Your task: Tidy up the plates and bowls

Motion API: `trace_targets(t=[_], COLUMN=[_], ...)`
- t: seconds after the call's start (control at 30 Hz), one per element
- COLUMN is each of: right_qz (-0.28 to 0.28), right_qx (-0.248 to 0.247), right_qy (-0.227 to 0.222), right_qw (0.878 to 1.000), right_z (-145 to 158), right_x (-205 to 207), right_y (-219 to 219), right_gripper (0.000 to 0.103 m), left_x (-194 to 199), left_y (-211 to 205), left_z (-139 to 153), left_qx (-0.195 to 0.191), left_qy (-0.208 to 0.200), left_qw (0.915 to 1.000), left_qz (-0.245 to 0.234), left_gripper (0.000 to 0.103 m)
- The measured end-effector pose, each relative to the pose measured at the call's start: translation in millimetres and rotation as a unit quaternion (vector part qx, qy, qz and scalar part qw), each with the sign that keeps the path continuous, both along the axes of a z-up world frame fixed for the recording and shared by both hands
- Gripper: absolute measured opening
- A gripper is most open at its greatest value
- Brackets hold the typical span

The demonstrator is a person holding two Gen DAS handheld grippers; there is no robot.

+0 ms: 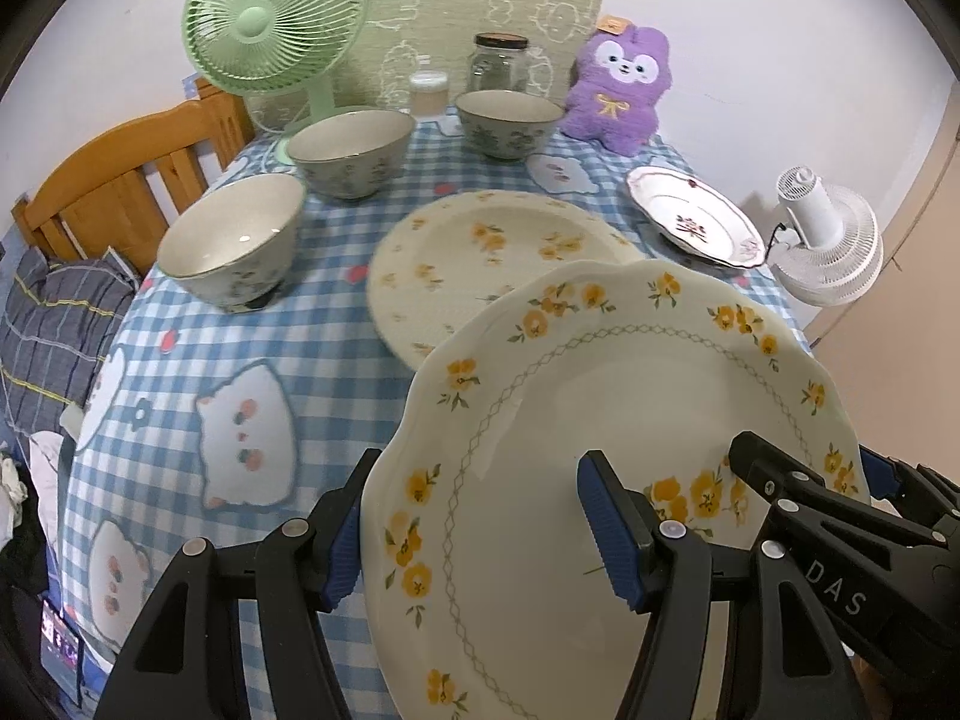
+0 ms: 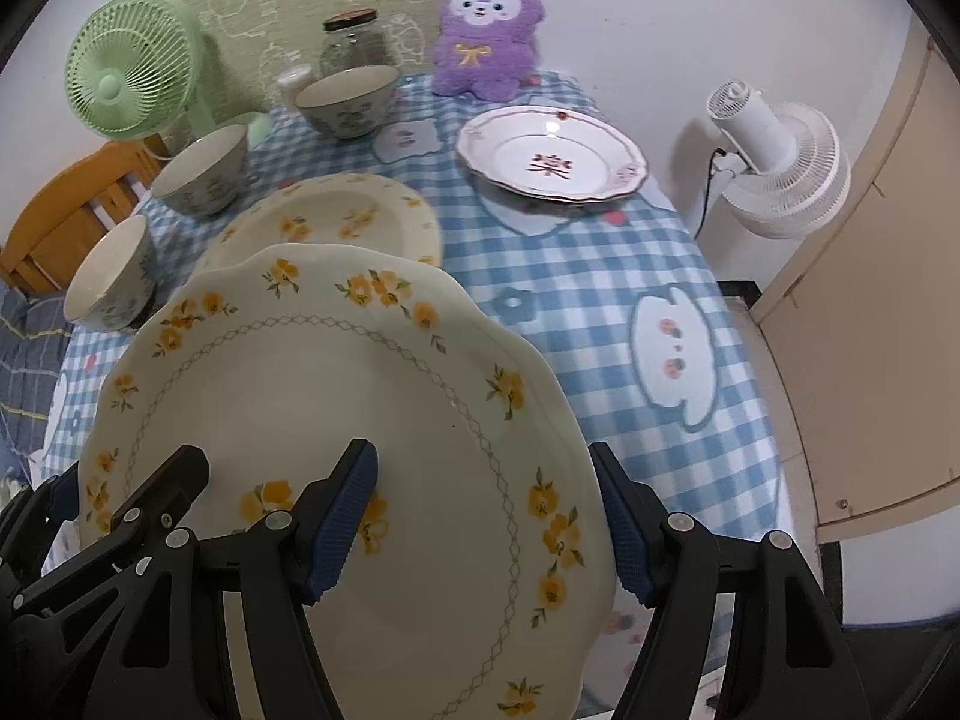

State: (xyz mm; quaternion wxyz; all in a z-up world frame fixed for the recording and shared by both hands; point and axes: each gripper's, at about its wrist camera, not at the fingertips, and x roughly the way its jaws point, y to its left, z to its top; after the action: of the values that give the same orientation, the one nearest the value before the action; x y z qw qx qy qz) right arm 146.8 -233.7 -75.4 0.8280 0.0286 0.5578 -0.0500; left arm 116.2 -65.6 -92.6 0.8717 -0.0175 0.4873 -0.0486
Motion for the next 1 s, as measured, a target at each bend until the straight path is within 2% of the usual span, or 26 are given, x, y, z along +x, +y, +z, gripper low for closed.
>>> trace_targets(t=[0.6,1.0], right_qz=[-0.011,-0.021], right_qx=[-0.005,-0.002], right_qy=[0.012,0.039], right_qw=[1.0,0.999], right_z=[-14.5,-41.8], right_x=[4.9,5.9], right_y=[-79.7,-111.7], right_gripper=[0.074,0.074], left_x=[6.9,16.4], left_y=[-79.1,-111.7], left_z=[-13.9,-37.1], left_qx=[-0.007,-0.007], left_qy=[0.009,0.035], left_qw=[0.9999,0.9992], left_qz=[-0.011,-0.016], left_gripper=[0.065,0.065])
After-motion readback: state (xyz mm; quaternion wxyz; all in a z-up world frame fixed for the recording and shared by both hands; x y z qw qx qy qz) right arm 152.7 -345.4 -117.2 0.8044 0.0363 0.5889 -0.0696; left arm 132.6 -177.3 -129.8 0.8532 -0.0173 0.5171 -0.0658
